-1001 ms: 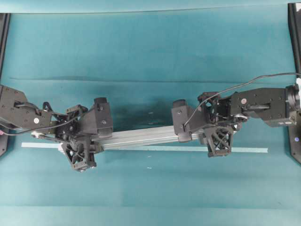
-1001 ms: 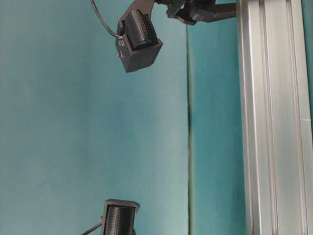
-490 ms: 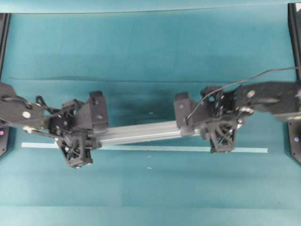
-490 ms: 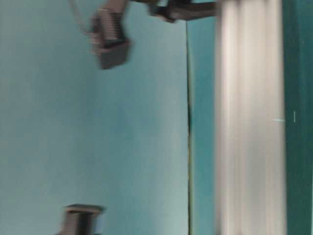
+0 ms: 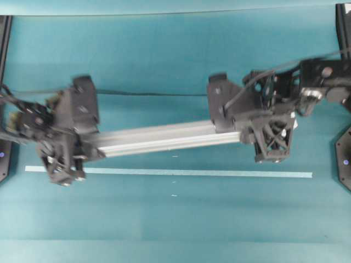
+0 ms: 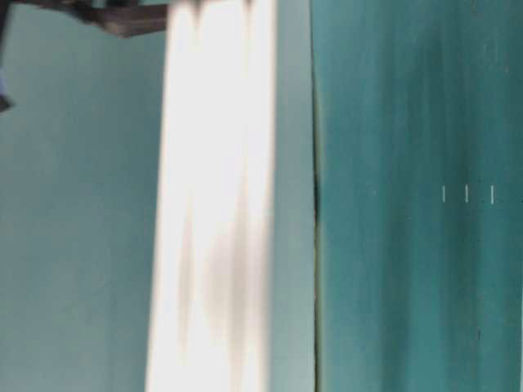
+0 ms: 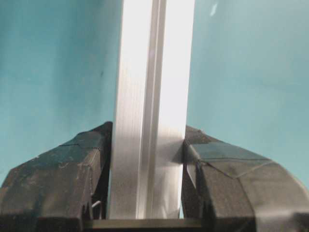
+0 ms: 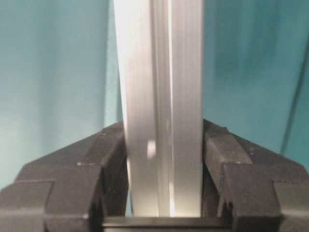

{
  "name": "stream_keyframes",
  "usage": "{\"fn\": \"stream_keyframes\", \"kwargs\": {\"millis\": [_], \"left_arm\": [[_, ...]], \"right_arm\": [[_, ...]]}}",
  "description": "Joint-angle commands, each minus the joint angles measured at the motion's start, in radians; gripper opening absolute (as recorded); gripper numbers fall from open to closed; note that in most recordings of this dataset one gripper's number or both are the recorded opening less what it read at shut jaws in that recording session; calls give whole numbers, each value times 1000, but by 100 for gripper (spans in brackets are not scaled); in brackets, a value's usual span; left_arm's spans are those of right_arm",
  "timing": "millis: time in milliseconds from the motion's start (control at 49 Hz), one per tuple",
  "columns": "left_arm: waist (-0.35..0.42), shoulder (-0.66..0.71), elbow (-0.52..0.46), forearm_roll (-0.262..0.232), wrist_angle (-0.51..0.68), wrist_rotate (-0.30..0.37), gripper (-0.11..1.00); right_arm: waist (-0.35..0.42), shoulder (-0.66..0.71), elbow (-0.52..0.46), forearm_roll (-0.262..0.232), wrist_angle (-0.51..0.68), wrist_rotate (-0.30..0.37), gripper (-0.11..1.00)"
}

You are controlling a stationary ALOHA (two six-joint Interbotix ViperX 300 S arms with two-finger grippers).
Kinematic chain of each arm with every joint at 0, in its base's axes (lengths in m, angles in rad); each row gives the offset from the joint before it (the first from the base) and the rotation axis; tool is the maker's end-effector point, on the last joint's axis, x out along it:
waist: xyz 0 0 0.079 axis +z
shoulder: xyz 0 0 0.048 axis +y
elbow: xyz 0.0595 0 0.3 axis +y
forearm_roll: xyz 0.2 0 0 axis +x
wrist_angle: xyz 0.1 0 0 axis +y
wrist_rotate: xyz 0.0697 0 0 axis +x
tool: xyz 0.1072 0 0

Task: Lift the metal rail with both hands.
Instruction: 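Lift the rail with both grippers and carry it away from the table edge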

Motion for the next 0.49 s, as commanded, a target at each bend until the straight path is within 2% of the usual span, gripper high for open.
{"fn": "stream_keyframes", "kwargs": {"millis": [0,163,347,470], "left_arm": [[9,-41,-81,-3,52,-5,32],[15,-44,-169,-3,147,6,32],[35,-38,-255,-3,215,61,32],[51,-37,-319,-3,241,98,32]], "right_arm": [[-8,-15,-69,-2,64,21,39],[-8,-15,-187,-2,198,55,39],[-8,-17,-302,-3,330,100,39],[-9,-28,-376,-6,377,133,39]]}}
